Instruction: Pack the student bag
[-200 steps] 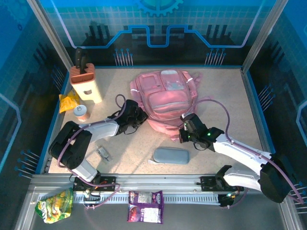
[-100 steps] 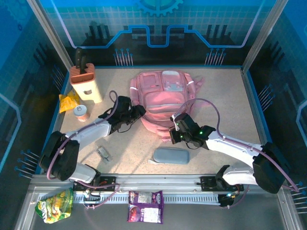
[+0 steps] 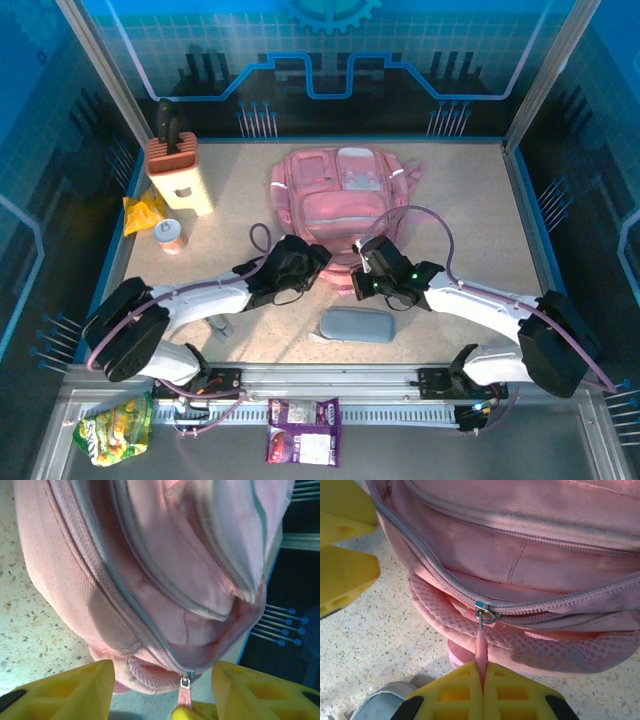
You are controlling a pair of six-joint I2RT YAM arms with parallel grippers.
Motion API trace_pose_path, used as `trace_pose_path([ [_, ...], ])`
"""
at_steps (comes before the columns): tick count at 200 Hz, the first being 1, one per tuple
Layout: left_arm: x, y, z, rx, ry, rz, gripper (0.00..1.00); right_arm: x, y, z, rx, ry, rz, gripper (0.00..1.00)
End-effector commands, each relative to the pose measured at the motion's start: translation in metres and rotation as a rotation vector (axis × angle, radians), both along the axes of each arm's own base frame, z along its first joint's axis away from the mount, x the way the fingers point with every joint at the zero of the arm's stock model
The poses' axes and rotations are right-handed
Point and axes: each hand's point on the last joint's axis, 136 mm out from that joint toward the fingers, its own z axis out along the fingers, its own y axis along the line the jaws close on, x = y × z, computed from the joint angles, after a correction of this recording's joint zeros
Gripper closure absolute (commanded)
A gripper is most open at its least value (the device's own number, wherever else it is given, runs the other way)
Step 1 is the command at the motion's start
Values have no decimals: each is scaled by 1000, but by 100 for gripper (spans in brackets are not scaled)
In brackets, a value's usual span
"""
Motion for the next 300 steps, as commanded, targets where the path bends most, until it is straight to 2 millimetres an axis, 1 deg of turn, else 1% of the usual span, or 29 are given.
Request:
trace_pose_path([
  [1,14,-8,2,-20,15,95,49,-1,11,3,29,-4,28,100],
  [25,19,-22,-13,-39,32,106,56,-1,12,1,37,-8,32,100],
  [45,22,-28,-24,-36,61,108,70,-1,10,-2,15,-8,33,100],
  [67,21,-22,-34,0,76,121,87,0,8,-1,-4,-14,35,100],
  [81,22,-16,-31,35,56,126,96,1,6,0,-13,-26,33,100],
  [90,22,-11,-29,70,51,124,100,3,5,0,-21,-33,28,100],
  [108,21,-1,-25,116,50,119,100,4,3,0,-43,-32,22,100],
  [136,23,23,-14,170,12,135,100,4,-5,-2,-79,-25,0,100],
  [156,23,42,-8,220,4,133,100,1,-14,-4,-108,-17,-20,100],
  [163,24,49,-2,234,-9,131,100,0,-17,-5,-122,-8,-28,100],
  [184,24,71,7,284,-18,132,100,-4,-22,-7,-149,11,-44,100],
  [212,27,100,12,304,-21,142,100,6,-31,-8,-184,-9,-90,100],
  [232,29,121,16,362,-10,137,100,13,-35,-8,-178,4,-128,100],
  [255,39,143,24,410,-30,123,100,19,-36,-8,-172,-5,-138,100],
  [261,41,147,25,415,-25,121,100,21,-34,-8,-176,-3,-135,100],
  [270,44,152,26,419,-22,110,100,19,-27,-7,-167,5,-110,100],
  [288,50,158,30,448,-48,97,100,11,1,-3,-112,2,-33,100],
  [300,50,155,34,448,-63,71,100,4,19,-3,-70,16,5,100],
])
